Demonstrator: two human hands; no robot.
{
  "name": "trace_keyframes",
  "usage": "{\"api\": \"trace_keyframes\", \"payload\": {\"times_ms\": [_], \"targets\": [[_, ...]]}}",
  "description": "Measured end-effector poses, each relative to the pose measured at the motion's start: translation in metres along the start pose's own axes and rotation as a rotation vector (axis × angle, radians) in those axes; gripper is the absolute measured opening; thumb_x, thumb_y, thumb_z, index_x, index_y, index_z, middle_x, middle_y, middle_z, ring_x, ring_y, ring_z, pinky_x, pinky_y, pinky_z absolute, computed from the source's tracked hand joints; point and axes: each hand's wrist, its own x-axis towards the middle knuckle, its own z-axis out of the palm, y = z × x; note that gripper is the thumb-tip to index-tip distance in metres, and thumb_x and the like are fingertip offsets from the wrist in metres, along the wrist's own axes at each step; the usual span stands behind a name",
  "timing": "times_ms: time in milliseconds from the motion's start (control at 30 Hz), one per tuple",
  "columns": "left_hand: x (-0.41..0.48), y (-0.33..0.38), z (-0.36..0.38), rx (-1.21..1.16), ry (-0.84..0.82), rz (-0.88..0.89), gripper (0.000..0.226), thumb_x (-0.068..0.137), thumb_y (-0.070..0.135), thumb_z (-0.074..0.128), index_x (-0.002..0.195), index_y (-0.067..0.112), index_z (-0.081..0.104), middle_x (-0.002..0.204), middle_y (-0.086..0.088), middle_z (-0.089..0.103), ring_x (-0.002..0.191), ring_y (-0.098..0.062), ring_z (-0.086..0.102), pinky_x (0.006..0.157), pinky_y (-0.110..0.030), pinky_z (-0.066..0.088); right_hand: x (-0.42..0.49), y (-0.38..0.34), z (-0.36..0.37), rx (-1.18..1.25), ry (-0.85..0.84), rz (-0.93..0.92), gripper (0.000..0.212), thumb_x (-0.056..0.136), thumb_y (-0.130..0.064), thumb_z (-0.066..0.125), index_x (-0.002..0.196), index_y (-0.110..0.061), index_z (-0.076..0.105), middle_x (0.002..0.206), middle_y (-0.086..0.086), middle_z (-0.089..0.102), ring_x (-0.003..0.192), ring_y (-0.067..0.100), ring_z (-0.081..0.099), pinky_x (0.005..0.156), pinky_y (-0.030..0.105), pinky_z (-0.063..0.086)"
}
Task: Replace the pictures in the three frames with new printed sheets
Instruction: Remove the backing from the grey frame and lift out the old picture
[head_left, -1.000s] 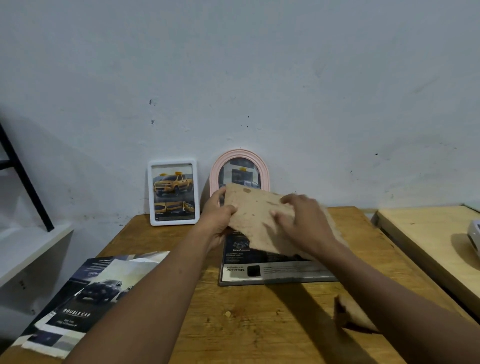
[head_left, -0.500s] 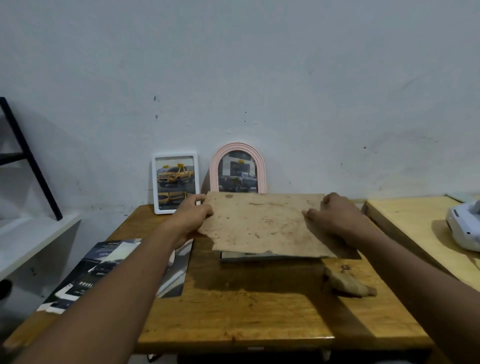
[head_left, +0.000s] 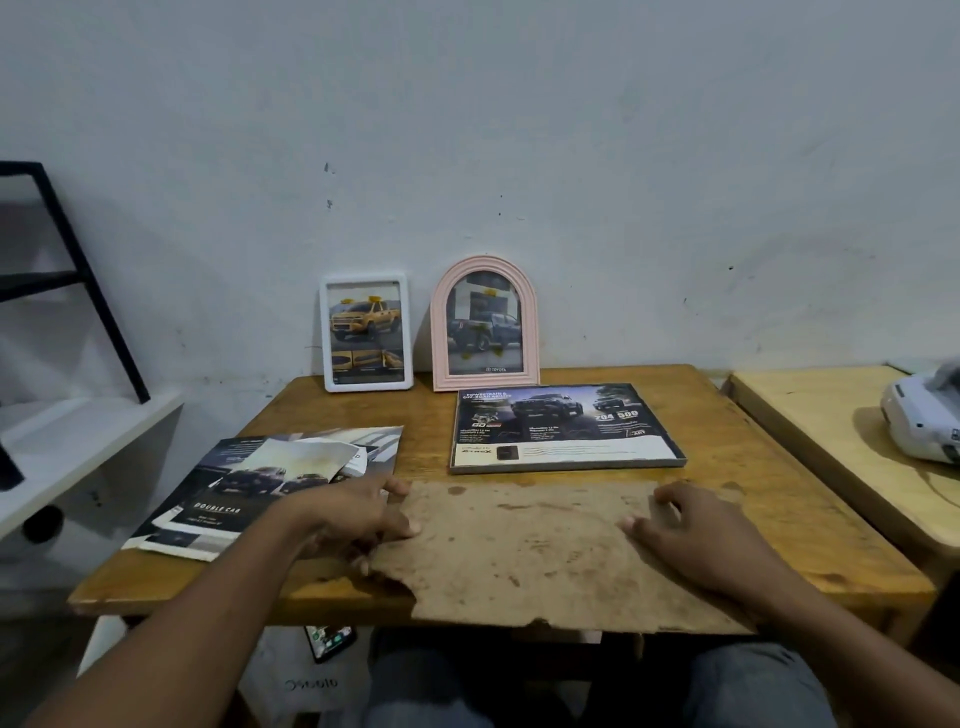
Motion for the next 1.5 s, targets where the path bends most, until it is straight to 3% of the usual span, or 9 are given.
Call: {"api": "trace_keyframes", "payload": {"times_ms": [133,267,467,533,667,867,1167,1333,1500], "targets": [[0.009,0.014,0.028,0.177,0.095,0.098,0.061,0.093,0.035,0.071,0.145,0.028,0.04,0.118,-0.012,0.061,0.078,-0.019,0.064,0.056,-0.028,0.053,0.009,0.012,-0.009,-0.076,0.025,-0.002,0.056,0.087,-0.059,0.061,0.125,-0.018,0.059,0.126,0.006,0.065,0.111,0.026,0.061,0.087,0.038,0.051],[0.018,0.026,0.039,0.67,0.317,0.168,0.068,0.094,0.059,0.058,0.15,0.024,0.043,0.15,-0.006,0.049,0.128,-0.024,0.052,0.102,-0.037,0.048,0.018,0.011,-0.004,-0.218,-0.001,-0.01,0.056,0.09,-0.064,0.047,0.124,-0.021,0.059,0.122,0.007,0.065,0.112,0.029,0.058,0.092,0.042,0.05],[0.019,0.034,0.047,0.98,0.398,0.121,0.064,0.09,0.075,0.045,0.129,0.027,0.059,0.13,-0.001,0.063,0.117,-0.022,0.058,0.094,-0.043,0.048,0.015,0.008,0.011,-0.424,0.036,-0.018,0.055,0.092,-0.068,0.035,0.126,-0.03,0.054,0.132,0.008,0.046,0.123,0.03,0.044,0.089,0.043,0.049],[0.025,0.038,0.046,0.962,0.475,0.164,0.063,0.087,0.077,0.047,0.124,0.027,0.062,0.128,-0.001,0.063,0.116,-0.023,0.057,0.093,-0.044,0.051,0.023,0.007,0.007,-0.406,0.097,-0.035,0.051,0.093,-0.063,0.041,0.127,-0.027,0.055,0.131,0.006,0.045,0.122,0.028,0.044,0.087,0.041,0.049],[0.054,0.052,0.04,0.761,0.501,0.303,0.071,0.088,0.071,0.051,0.148,0.034,0.042,0.152,-0.006,0.041,0.14,-0.028,0.039,0.105,-0.052,0.045,0.075,-0.004,-0.006,-0.168,0.206,-0.029,0.05,0.094,-0.057,0.05,0.127,-0.021,0.057,0.129,0.009,0.054,0.118,0.029,0.049,0.088,0.043,0.049],[0.091,0.074,0.043,0.52,0.444,0.413,0.067,0.099,0.054,0.051,0.157,0.028,0.03,0.159,0.0,0.039,0.14,-0.023,0.041,0.112,-0.043,0.039,0.145,-0.009,0.013,-0.099,0.088,0.093,0.061,0.079,-0.07,0.046,0.115,-0.021,0.057,0.118,0.006,0.063,0.107,0.032,0.054,0.086,0.045,0.051],[0.095,0.054,0.016,0.843,0.609,0.248,0.05,0.098,0.062,0.042,0.136,0.031,0.05,0.135,0.0,0.062,0.119,-0.022,0.058,0.095,-0.042,0.052,0.141,-0.051,0.058,-0.156,0.192,0.027,0.06,0.087,-0.061,0.057,0.127,-0.018,0.048,0.13,0.01,0.056,0.119,0.033,0.044,0.094,0.045,0.041],[0.099,0.047,0.01,0.898,0.666,0.172,0.058,0.098,0.067,0.035,0.137,0.026,0.052,0.135,-0.004,0.063,0.121,-0.025,0.058,0.103,-0.043,0.048,0.14,-0.078,0.072,-0.116,0.202,-0.008,0.055,0.09,-0.051,0.059,0.132,-0.021,0.042,0.135,0.007,0.056,0.124,0.034,0.041,0.095,0.051,0.037],[0.105,0.047,0.01,0.887,0.705,0.184,0.067,0.099,0.067,0.027,0.149,0.024,0.042,0.153,-0.01,0.047,0.142,-0.03,0.038,0.12,-0.048,0.026,0.138,-0.086,0.075,-0.085,0.365,-0.132,0.05,0.091,-0.012,0.056,0.136,-0.024,0.038,0.138,0.002,0.05,0.118,0.029,0.044,0.09,0.044,0.04]]}}
